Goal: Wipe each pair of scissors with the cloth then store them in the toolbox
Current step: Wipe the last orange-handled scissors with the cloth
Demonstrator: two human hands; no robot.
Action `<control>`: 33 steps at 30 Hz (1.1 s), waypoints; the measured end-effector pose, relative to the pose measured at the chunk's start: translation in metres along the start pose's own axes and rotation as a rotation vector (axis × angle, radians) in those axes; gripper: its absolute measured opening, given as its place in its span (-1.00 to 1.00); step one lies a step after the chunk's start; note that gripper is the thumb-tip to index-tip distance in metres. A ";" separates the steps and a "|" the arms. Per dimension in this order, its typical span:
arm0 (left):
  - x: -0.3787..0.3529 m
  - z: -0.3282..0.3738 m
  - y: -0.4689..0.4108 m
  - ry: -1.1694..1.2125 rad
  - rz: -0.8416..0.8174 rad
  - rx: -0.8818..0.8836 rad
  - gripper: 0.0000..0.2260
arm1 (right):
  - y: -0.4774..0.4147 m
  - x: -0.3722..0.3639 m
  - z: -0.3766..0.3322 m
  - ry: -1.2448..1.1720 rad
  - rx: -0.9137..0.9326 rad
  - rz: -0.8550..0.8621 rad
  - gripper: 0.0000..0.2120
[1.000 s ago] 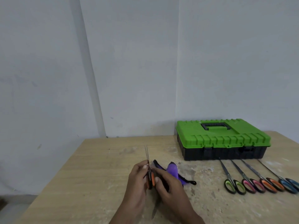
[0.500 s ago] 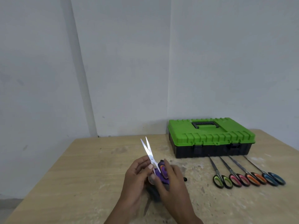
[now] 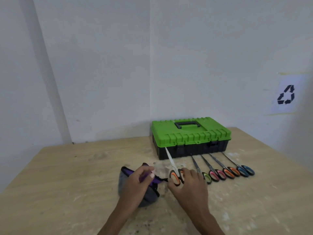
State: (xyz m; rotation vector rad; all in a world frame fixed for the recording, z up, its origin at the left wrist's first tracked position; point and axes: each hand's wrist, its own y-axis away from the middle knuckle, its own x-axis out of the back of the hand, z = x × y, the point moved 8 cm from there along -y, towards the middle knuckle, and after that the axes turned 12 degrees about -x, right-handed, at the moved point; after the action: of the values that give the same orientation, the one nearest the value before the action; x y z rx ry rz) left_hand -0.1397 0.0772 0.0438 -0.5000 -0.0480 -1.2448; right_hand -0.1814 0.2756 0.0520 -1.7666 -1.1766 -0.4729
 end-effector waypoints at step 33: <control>-0.087 0.060 -0.168 -0.901 -0.433 -0.385 -0.29 | -0.039 -0.053 0.046 0.178 0.107 -0.030 -0.49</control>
State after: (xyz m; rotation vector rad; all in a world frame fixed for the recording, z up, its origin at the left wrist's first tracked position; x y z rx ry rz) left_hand -0.3086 0.1402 0.1282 -1.4149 -0.7184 -1.3586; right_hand -0.2476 0.2918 0.0094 -1.5836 -1.0841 -0.5632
